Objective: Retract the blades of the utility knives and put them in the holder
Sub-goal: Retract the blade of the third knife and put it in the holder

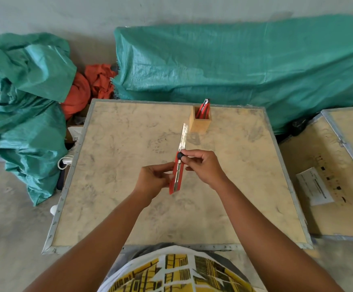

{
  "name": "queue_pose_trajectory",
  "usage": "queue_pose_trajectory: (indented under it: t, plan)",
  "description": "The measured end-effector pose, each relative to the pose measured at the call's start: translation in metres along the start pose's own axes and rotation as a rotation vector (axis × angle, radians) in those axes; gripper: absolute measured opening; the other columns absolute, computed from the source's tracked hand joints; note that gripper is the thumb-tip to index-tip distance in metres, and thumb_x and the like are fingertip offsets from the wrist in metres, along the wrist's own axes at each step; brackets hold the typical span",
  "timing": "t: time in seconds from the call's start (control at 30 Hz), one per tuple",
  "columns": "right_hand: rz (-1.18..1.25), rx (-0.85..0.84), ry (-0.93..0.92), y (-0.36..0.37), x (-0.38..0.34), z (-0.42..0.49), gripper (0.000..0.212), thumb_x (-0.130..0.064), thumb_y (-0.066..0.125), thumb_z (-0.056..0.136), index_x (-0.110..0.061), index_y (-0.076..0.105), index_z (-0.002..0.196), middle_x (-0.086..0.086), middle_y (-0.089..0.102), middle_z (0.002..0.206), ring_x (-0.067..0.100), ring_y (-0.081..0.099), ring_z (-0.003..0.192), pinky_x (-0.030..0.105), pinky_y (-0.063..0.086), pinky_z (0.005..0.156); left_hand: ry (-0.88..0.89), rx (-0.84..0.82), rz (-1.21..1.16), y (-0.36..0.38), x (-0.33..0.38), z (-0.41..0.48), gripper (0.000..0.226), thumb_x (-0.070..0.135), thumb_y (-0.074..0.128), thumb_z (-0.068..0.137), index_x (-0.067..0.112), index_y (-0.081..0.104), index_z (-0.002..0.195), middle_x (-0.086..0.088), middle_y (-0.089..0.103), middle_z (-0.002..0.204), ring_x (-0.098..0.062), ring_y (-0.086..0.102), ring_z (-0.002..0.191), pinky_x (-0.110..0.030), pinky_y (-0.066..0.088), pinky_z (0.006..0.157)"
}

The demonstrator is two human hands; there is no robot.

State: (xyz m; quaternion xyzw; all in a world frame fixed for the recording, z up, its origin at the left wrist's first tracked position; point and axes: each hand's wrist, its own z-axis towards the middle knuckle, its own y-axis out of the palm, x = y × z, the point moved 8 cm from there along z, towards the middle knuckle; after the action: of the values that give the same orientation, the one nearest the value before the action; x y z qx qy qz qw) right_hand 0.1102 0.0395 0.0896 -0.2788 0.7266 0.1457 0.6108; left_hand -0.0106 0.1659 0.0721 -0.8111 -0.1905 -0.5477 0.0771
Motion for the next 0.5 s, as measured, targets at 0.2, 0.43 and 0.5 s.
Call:
queue_pose_trajectory:
  t: [0.2, 0.43, 0.5]
  plan:
    - [-0.231, -0.105, -0.132, -0.018, -0.012, 0.004, 0.026, -0.007, 0.077, 0.086, -0.011, 0.077, 0.112, -0.003, 0.071, 0.124, 0.008, 0.071, 0.105, 0.02, 0.057, 0.091, -0.01, 0.089, -0.072, 0.018, 0.006, 0.013, 0.038, -0.015, 0.064, 0.086, 0.006, 0.072, 0.117, -0.004, 0.08, 0.097, -0.02, 0.076, 0.082, -0.032, 0.062, 0.069]
    - [-0.323, -0.201, -0.165, -0.03, -0.02, 0.01, 0.025, -0.01, 0.078, 0.085, -0.015, 0.078, 0.11, -0.005, 0.061, 0.14, 0.0, 0.058, 0.123, 0.024, 0.053, 0.098, -0.045, 0.11, -0.186, 0.033, 0.009, 0.024, 0.038, -0.017, 0.061, 0.087, 0.003, 0.07, 0.119, -0.003, 0.079, 0.104, -0.021, 0.078, 0.084, -0.029, 0.062, 0.067]
    - [-0.357, -0.233, -0.161, -0.029, -0.022, 0.013, 0.025, -0.012, 0.08, 0.084, -0.018, 0.079, 0.109, -0.004, 0.057, 0.147, 0.012, 0.057, 0.13, 0.026, 0.057, 0.088, -0.037, 0.103, -0.205, 0.034, 0.014, 0.028, 0.039, -0.017, 0.058, 0.088, 0.004, 0.07, 0.118, -0.006, 0.078, 0.106, -0.025, 0.077, 0.088, -0.03, 0.062, 0.069]
